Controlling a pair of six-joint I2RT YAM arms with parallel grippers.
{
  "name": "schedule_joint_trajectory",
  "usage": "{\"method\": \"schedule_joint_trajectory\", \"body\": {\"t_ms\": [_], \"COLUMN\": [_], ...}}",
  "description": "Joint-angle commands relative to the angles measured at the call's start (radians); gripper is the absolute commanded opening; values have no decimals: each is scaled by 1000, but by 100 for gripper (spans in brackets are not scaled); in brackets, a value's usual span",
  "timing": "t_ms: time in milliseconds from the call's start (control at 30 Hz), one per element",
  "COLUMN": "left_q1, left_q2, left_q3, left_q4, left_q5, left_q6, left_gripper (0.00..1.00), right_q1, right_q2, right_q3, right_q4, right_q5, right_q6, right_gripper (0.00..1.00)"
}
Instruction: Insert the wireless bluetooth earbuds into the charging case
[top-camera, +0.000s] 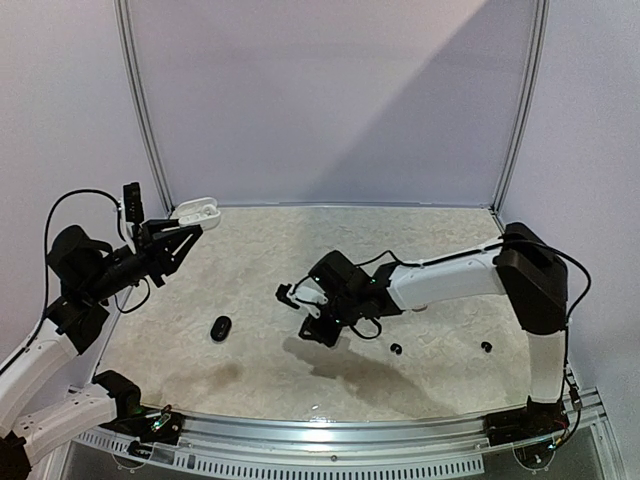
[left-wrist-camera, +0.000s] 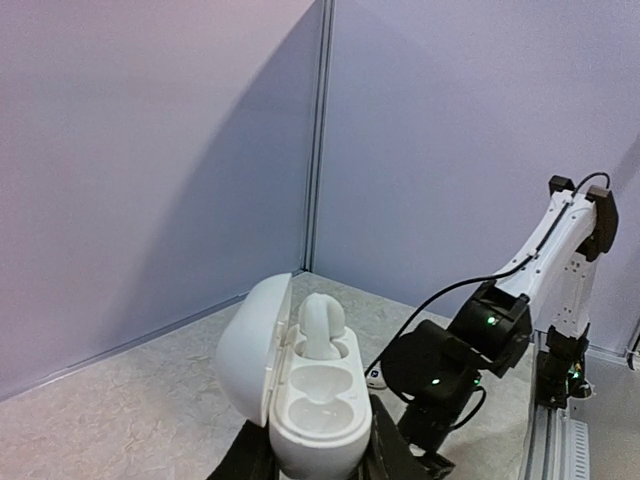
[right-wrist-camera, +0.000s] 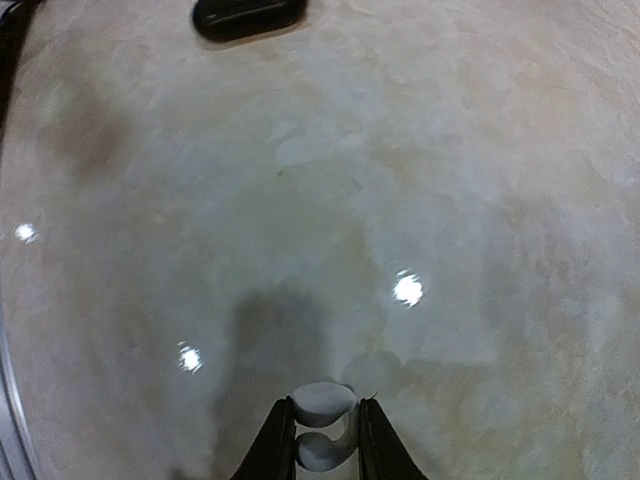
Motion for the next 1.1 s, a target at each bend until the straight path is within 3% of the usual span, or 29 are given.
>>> {"method": "schedule_joint_trajectory", "body": {"t_ms": [0, 300, 400, 567, 733, 867, 967, 1067], "left_q1": [13, 11, 12, 11, 11, 12, 12, 11], "left_q2": [0, 1, -7, -12, -29, -38, -40, -40], "left_q3": [-6, -3, 0, -3, 3, 8, 15, 19], "left_q4": [1, 2, -7, -4, -17, -27, -38, -49], "left_q5": [12, 19, 21, 21, 27, 29, 29, 34], "left_q6": [14, 20, 21, 23, 27, 26, 29, 31], "left_gripper": [0, 0, 0, 0, 0, 0, 0, 0], "right_q1": [37, 65, 69, 68, 67, 35, 9, 7], "right_q2": [-113, -125, -115, -132, -171, -161, -84, -39], "right_q3": [-132, -203, -186, -126, 3, 133, 236, 228], "right_q4": [2, 3, -38, -153, -293, -404, -497, -511], "right_q5": [-85, -57, -30, -27, -49, -104, -62, 14], "right_q6": [-22, 6, -6, -49, -86, -75, 20, 51], "right_gripper": [18, 25, 34, 62, 71, 68, 52, 40]}}
